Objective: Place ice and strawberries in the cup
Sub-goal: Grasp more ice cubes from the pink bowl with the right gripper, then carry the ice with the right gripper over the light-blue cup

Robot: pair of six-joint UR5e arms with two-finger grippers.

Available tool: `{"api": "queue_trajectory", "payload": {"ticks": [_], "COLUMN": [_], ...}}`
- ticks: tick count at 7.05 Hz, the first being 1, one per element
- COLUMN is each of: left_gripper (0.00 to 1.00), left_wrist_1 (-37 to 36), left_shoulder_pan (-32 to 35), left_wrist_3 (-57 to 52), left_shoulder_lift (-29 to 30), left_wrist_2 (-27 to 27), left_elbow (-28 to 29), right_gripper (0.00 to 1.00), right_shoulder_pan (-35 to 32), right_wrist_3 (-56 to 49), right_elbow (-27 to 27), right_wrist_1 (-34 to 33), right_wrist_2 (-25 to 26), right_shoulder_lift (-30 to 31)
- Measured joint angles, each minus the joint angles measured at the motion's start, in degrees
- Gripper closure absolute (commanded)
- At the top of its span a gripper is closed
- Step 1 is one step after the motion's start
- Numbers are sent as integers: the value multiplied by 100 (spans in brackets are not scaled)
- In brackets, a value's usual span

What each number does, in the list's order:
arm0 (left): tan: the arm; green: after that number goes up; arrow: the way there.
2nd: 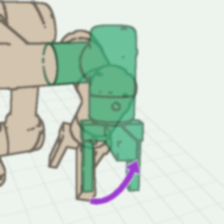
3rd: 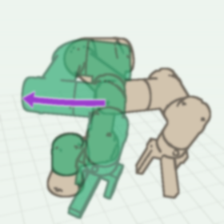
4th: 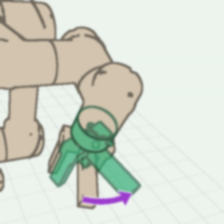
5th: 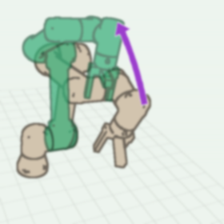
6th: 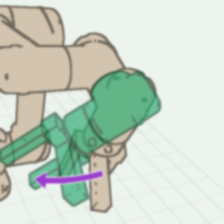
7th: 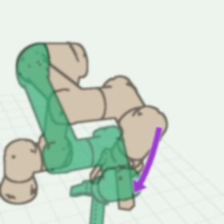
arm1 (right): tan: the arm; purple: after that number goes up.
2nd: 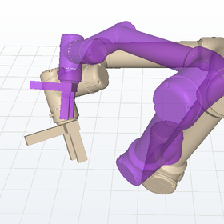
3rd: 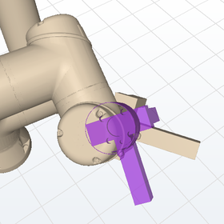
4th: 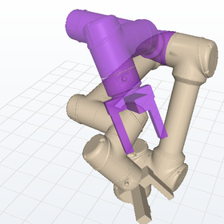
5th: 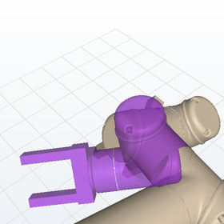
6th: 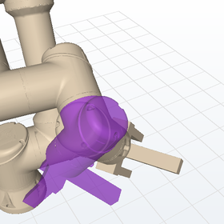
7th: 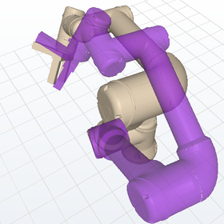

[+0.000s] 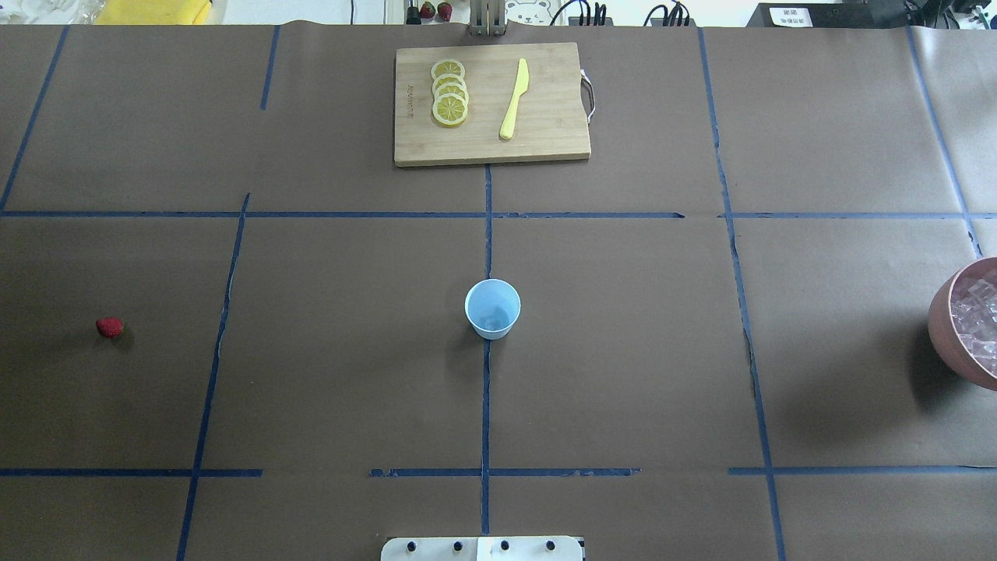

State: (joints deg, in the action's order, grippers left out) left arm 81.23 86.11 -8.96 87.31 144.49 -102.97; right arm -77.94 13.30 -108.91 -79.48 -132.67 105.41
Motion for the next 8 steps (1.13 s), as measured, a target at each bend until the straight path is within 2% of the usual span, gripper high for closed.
{"api": "queue_trajectory", "payload": {"ticks": [2, 3, 5, 7, 8], "left_gripper": [0, 0, 0, 0, 0], "left_wrist_1": [-7, -9, -10, -10, -10], "left_shoulder_pan": [-3, -5, -6, -7, -7], "left_wrist_3": [0, 0, 0, 0, 0], "left_shoulder_lift": [-4, -4, -4, -4, -4], "left_wrist_2": [0, 0, 0, 2, 6], "left_elbow": [-8, -7, -4, 5, 8], "right_gripper": [100, 100, 100, 100, 100], "right_shoulder_pan": [377, 771, 1773, 3065, 3639], "right_wrist_3": [1573, 2627, 4932, 6976, 7761], "right_elbow": [-691, -932, -1098, -970, -718], "right_wrist_1": [-79, -79, -85, -126, -139], "right_wrist_2": [-269, -349, -226, 524, 1033], "right_shoulder_lift": [-261, -603, -1745, -3048, -3697]}}
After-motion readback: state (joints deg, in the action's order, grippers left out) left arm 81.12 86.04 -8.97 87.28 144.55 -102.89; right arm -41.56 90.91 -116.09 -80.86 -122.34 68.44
